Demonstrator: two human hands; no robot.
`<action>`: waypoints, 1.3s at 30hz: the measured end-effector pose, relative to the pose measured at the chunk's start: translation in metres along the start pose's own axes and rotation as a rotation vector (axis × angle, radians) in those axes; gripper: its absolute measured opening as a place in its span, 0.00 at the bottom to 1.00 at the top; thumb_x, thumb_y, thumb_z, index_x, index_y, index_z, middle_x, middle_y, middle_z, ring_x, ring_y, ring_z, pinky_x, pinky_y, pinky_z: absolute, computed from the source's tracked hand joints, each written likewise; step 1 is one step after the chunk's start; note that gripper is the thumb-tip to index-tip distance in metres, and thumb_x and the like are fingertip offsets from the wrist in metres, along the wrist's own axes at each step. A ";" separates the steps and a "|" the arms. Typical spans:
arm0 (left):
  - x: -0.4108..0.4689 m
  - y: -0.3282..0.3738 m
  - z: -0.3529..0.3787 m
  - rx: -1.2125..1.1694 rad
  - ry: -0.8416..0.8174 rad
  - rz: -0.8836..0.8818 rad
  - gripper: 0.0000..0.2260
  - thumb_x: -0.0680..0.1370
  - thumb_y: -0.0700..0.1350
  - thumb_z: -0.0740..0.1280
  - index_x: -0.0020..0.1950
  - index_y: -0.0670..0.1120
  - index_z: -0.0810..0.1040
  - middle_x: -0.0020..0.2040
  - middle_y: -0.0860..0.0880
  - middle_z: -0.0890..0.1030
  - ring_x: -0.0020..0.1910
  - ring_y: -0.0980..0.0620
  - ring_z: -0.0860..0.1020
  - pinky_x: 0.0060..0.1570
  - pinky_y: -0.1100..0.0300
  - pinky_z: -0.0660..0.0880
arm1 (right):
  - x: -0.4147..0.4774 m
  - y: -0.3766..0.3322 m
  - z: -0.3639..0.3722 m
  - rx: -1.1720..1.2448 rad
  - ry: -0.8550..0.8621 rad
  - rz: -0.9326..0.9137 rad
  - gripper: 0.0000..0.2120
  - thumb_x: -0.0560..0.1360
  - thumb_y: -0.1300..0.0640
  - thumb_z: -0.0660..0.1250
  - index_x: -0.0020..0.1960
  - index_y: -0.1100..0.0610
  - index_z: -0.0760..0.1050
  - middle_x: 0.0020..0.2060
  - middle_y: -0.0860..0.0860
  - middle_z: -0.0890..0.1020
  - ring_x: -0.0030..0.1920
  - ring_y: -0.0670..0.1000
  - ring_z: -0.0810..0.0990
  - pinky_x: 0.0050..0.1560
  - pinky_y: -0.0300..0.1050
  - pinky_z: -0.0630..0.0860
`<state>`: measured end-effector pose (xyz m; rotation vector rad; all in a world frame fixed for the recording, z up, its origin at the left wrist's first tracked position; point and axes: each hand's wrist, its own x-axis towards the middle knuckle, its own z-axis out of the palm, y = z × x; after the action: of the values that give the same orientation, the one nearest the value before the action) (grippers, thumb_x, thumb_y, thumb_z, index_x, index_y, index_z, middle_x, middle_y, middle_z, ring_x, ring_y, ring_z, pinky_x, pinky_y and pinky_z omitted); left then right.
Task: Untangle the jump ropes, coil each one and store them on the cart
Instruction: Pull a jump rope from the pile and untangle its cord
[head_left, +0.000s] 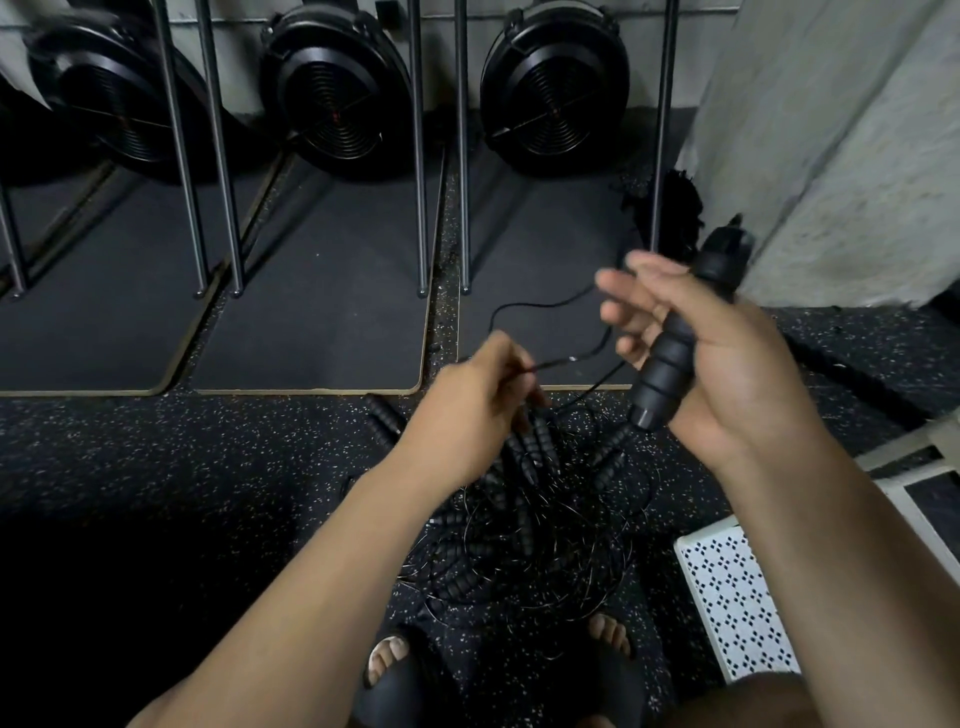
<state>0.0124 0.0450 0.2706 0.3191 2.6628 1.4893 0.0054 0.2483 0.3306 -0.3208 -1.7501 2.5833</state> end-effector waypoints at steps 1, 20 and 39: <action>-0.001 0.001 0.001 0.002 -0.036 0.002 0.02 0.86 0.42 0.66 0.55 0.48 0.74 0.45 0.57 0.88 0.40 0.51 0.86 0.46 0.50 0.80 | 0.001 0.005 0.000 -0.088 0.013 0.031 0.13 0.81 0.60 0.71 0.65 0.60 0.80 0.51 0.56 0.89 0.42 0.50 0.85 0.38 0.41 0.78; 0.006 0.013 -0.029 -0.665 0.174 -0.149 0.09 0.83 0.45 0.71 0.44 0.47 0.83 0.41 0.51 0.82 0.39 0.52 0.73 0.40 0.60 0.68 | -0.015 0.038 0.020 -0.544 -0.290 0.208 0.09 0.78 0.65 0.74 0.57 0.59 0.83 0.45 0.56 0.89 0.40 0.51 0.86 0.37 0.45 0.78; 0.010 0.002 -0.026 -0.698 0.199 -0.351 0.11 0.86 0.53 0.67 0.51 0.46 0.75 0.38 0.47 0.84 0.34 0.49 0.81 0.34 0.58 0.71 | -0.027 0.013 0.028 -0.222 -0.470 0.162 0.05 0.76 0.64 0.73 0.49 0.59 0.77 0.35 0.55 0.80 0.30 0.50 0.73 0.32 0.43 0.70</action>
<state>-0.0014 0.0268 0.2860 -0.3376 1.9718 2.2427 0.0281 0.2148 0.3332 0.1731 -2.2502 2.7447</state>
